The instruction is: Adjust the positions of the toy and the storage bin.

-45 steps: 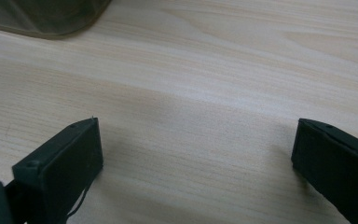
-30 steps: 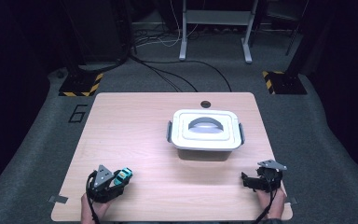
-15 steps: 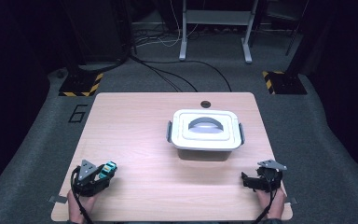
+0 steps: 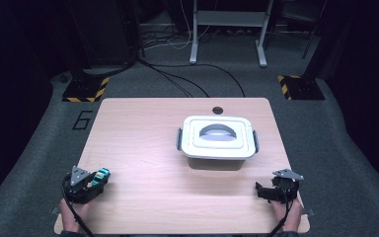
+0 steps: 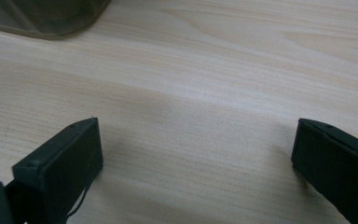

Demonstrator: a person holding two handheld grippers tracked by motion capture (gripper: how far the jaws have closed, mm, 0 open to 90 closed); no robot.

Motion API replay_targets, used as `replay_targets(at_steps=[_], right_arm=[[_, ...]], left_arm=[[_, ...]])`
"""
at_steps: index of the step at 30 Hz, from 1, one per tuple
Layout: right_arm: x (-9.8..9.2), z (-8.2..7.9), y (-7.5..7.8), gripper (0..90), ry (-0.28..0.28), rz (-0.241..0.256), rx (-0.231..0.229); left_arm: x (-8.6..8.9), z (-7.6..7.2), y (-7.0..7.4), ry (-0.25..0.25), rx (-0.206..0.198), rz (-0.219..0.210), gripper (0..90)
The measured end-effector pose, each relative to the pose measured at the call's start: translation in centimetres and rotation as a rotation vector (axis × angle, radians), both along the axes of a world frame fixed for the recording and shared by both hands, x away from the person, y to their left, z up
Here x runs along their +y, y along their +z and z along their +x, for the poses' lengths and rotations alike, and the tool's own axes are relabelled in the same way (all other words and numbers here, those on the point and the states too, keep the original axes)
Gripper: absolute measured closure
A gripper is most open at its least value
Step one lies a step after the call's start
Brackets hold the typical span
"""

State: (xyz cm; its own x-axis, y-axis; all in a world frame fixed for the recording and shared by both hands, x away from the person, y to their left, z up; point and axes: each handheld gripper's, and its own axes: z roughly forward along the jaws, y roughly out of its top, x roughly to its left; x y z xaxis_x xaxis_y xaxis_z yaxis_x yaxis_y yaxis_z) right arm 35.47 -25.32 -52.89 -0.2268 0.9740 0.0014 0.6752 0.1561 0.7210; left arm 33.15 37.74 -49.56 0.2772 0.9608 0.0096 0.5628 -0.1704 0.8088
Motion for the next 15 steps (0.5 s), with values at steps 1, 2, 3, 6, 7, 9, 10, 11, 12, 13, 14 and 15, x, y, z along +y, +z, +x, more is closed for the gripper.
replay_targets(at_steps=[1,2,3,6,7,9,10,11,12,13,14,15], right_arm=[[0.0,0.0,0.0,1.1,0.0,0.0,0.0],[0.0,0.0,0.0,1.1,0.0,0.0,0.0],[0.0,0.0,0.0,1.1,0.0,0.0,0.0],[0.0,0.0,0.0,1.1,0.0,0.0,0.0],[0.0,0.0,0.0,1.1,0.001,0.0,0.0],[0.0,0.0,0.0,1.1,0.0,0.0,0.0],[0.0,0.0,0.0,1.1,0.0,0.0,0.0],[0.0,0.0,0.0,1.1,0.0,0.0,0.0],[0.0,0.0,0.0,1.1,0.0,0.0,0.0],[0.0,0.0,0.0,1.1,0.0,0.0,0.0],[0.0,0.0,0.0,1.1,0.0,0.0,0.0],[0.0,0.0,0.0,1.1,0.0,0.0,0.0]], left_arm=[[0.3,0.1,-0.1,0.009,0.001,0.004,52.6],[0.5,0.2,-0.2,0.016,0.005,0.003,52.6],[0.5,0.2,-0.2,0.016,0.005,0.003,52.6],[1.4,0.5,-0.7,0.039,0.03,0.011,52.6],[1.5,0.6,-0.9,0.048,0.023,0.011,52.6],[1.7,0.7,-1.1,0.057,0.022,0.009,52.6],[2.1,0.8,-1.2,0.066,0.031,0.007,52.6],[2.3,0.8,-1.2,0.073,0.035,0.005,52.6],[2.5,0.8,-1.3,0.081,0.031,0.0,52.6],[2.7,0.9,-1.4,0.086,0.032,-0.002,52.6],[2.9,0.9,-1.5,0.088,0.04,0.004,52.6],[3.0,0.9,-1.7,0.1,0.038,0.004,52.6]])
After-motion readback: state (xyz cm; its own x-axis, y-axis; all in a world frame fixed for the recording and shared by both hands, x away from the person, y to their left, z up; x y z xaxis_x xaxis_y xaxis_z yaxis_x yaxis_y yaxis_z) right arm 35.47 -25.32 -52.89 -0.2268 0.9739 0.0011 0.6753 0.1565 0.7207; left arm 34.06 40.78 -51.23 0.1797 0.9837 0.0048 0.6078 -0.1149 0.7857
